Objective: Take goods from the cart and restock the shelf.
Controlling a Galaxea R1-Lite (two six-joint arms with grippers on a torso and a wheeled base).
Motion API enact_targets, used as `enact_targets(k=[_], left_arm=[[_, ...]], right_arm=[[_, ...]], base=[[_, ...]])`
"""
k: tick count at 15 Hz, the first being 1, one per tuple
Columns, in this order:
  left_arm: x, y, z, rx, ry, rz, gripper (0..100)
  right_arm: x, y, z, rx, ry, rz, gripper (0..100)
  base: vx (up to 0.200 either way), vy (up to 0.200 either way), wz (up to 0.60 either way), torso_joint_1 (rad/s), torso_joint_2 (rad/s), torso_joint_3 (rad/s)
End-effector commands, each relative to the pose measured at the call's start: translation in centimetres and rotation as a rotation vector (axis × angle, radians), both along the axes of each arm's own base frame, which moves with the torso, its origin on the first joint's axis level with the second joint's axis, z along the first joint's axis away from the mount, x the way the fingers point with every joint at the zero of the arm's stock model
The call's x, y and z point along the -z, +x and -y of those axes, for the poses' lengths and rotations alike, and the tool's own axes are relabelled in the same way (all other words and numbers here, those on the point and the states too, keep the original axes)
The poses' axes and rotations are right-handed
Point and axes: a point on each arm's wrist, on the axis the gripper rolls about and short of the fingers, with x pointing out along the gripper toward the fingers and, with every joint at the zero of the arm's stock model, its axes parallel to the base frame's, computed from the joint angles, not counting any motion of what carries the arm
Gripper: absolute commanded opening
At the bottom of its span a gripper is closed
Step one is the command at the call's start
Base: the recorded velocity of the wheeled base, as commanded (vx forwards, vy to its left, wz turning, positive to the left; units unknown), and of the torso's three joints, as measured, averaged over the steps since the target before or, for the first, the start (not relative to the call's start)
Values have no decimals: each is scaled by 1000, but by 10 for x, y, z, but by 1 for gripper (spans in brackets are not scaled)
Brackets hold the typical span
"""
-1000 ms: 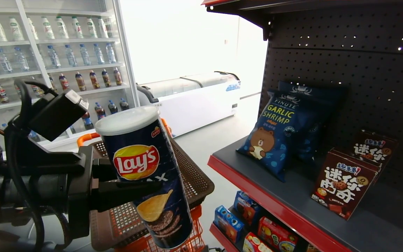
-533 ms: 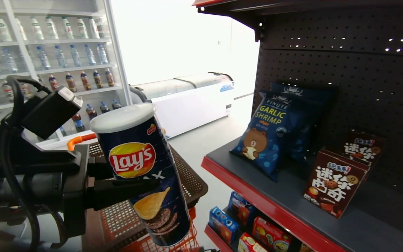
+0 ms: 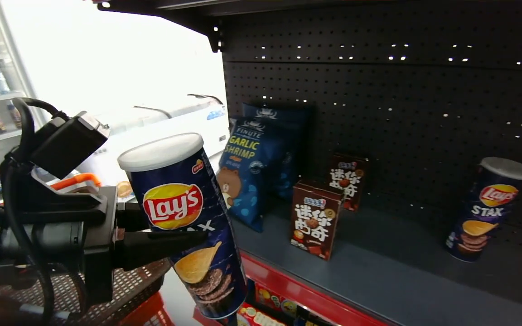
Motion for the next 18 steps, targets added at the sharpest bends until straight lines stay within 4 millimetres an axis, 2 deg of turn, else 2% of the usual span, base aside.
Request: enact_targets(k=[1, 9, 18], left_arm=[[0, 1, 0, -3, 1, -1, 0], [0, 1, 0, -5, 0, 1, 0], [-2, 2, -2, -17, -4, 11, 0]], right_arm=[[0, 0, 0, 0, 0, -1, 100], [0, 0, 0, 0, 0, -1, 100], [0, 0, 0, 0, 0, -1, 100]], base=[[0, 0, -600, 7, 7, 2], [0, 0, -600, 2, 2, 3], [0, 0, 0, 0, 0, 0]])
